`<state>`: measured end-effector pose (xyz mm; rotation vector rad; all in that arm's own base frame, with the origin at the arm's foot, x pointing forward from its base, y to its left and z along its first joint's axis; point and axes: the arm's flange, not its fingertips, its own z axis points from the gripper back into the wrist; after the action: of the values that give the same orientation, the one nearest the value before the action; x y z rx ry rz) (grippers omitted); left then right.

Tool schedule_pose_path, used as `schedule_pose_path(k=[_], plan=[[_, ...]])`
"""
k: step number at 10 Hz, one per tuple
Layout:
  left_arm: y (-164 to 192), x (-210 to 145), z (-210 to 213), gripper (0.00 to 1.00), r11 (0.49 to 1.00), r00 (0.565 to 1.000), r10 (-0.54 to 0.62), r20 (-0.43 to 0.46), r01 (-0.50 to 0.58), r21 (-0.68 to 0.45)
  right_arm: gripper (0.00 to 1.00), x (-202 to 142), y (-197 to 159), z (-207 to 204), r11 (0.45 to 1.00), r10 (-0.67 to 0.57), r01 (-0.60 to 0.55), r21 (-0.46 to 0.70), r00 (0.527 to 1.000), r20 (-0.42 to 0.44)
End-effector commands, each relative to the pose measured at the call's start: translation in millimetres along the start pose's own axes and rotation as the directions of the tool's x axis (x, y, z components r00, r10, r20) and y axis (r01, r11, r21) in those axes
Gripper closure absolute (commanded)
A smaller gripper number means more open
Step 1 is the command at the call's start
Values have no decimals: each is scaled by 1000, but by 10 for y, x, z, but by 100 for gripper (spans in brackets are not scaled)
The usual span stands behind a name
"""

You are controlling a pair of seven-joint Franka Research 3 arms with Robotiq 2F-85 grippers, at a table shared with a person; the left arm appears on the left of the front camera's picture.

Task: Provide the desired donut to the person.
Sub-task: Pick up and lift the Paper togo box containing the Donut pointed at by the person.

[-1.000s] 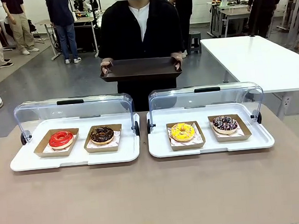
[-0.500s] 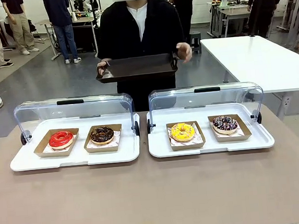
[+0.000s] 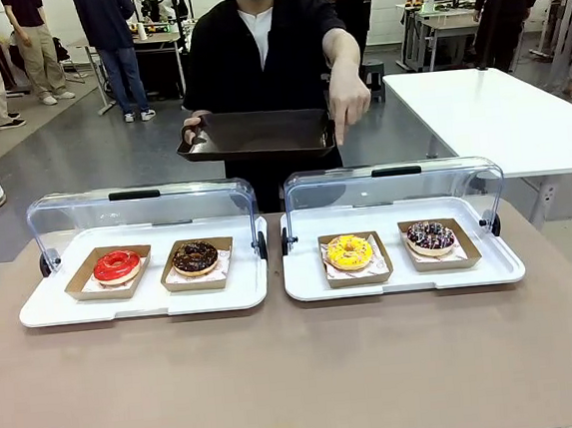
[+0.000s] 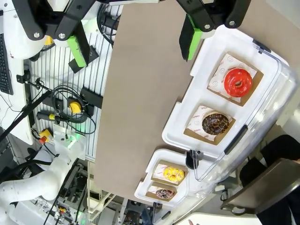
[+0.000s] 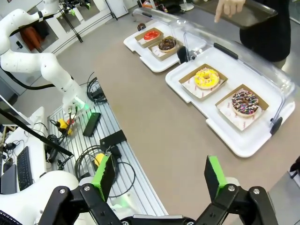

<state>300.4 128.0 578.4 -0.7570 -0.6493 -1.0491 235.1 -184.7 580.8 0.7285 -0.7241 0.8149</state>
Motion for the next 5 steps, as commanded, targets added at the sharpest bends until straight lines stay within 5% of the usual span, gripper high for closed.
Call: schedule_pose_path(k=[1,5], plan=[[-20,10,14,0,1000,1000,-14,9,14,-3,0,20,-19,-3,1000,17,-17,12,1000,19],[-20,10,14,0,1000,1000,-14,9,14,-3,0,20,-19,-3,1000,17,-17,12,1000,19]])
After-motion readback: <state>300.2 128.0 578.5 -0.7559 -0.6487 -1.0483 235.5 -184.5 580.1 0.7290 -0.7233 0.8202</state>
